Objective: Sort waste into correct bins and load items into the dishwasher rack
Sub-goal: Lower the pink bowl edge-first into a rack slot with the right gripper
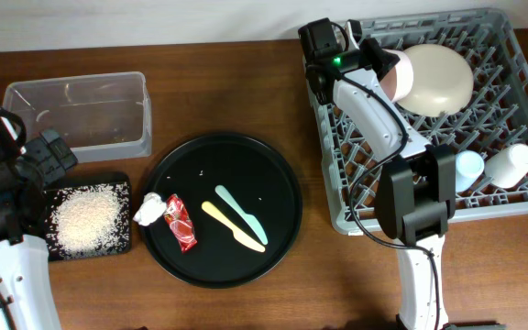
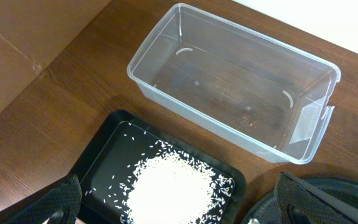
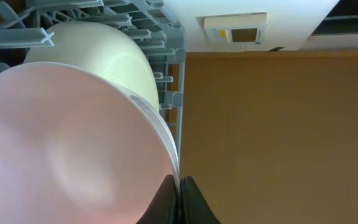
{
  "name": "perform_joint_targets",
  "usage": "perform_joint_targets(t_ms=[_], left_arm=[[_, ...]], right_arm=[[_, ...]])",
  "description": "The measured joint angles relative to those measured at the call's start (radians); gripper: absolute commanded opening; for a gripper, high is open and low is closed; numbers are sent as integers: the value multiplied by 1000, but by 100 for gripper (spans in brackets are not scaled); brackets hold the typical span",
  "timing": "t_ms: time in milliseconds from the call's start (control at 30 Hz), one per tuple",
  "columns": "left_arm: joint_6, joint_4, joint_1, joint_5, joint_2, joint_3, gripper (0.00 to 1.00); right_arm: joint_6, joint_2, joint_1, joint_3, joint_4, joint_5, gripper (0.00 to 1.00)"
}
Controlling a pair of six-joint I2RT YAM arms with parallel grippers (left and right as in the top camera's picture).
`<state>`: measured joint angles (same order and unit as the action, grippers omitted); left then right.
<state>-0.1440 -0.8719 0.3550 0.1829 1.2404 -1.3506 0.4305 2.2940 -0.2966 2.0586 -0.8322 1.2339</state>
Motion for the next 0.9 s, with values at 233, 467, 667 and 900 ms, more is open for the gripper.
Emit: perform_joint_targets(t_ms=[233,467,667,900], left_arm=[[0,0,0,0,0,0,99],[0,0,0,0,0,0,99],[0,0,0,0,0,0,99],[0,0,0,0,0,0,99]], right_arm=[[1,3,0,0,-1,0,4],[0,6,-8,0,-1,9,4],[4,10,-33,0,0,87,4],[4,11,-38,0,0,106,4]])
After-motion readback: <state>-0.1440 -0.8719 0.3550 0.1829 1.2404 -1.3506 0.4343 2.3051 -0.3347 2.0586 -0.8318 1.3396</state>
